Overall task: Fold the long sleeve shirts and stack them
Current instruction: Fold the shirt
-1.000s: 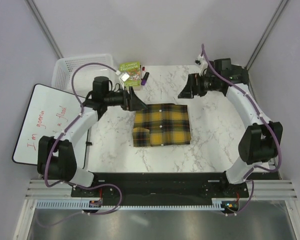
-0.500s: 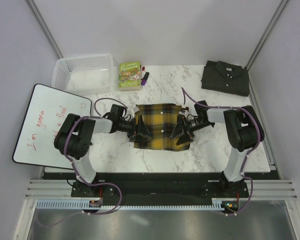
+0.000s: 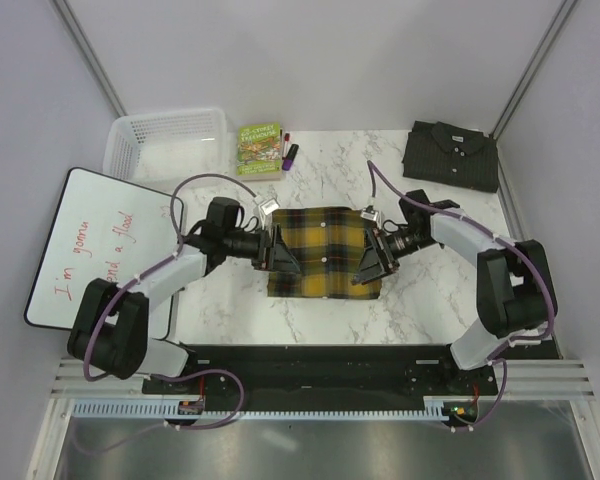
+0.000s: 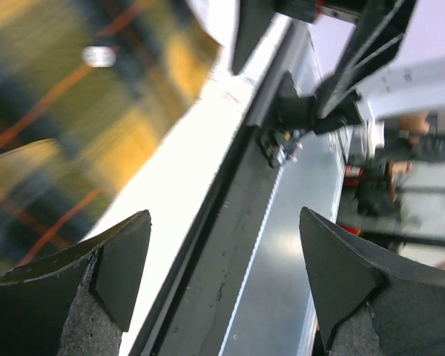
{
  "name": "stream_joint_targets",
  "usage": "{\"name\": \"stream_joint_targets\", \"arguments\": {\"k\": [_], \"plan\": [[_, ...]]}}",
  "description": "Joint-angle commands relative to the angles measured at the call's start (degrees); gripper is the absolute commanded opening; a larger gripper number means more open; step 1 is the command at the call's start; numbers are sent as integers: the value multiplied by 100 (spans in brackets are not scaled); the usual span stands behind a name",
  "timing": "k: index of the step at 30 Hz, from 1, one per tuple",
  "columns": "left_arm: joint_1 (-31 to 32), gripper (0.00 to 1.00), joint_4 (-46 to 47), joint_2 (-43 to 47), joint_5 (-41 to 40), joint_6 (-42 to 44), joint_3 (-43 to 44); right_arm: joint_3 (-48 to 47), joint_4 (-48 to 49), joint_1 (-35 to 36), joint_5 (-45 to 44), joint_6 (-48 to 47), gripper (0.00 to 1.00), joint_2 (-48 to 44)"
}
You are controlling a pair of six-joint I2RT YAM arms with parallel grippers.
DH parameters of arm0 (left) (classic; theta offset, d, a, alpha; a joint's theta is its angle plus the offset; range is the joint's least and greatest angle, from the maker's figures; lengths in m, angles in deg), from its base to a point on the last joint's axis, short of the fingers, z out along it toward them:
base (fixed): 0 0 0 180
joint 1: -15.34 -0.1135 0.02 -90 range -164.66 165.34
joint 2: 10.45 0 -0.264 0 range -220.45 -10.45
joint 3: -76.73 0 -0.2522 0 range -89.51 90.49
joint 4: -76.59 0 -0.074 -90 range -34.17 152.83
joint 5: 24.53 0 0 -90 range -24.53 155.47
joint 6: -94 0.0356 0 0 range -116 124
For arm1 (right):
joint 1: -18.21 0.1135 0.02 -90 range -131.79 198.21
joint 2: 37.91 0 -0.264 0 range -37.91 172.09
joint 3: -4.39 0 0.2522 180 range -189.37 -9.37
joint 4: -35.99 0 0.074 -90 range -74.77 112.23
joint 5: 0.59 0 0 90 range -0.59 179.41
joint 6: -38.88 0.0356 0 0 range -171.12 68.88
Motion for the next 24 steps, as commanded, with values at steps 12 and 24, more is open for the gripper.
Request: {"name": "stream_joint_targets", "arguments": {"k": [12, 24], "plan": [[-68, 84, -39, -1918, -483, 221, 17, 187, 55, 219, -213, -184, 98, 1982], [-96, 89, -382, 59, 449, 669, 429, -1735, -1855, -115, 577, -1129, 98, 815]]}}
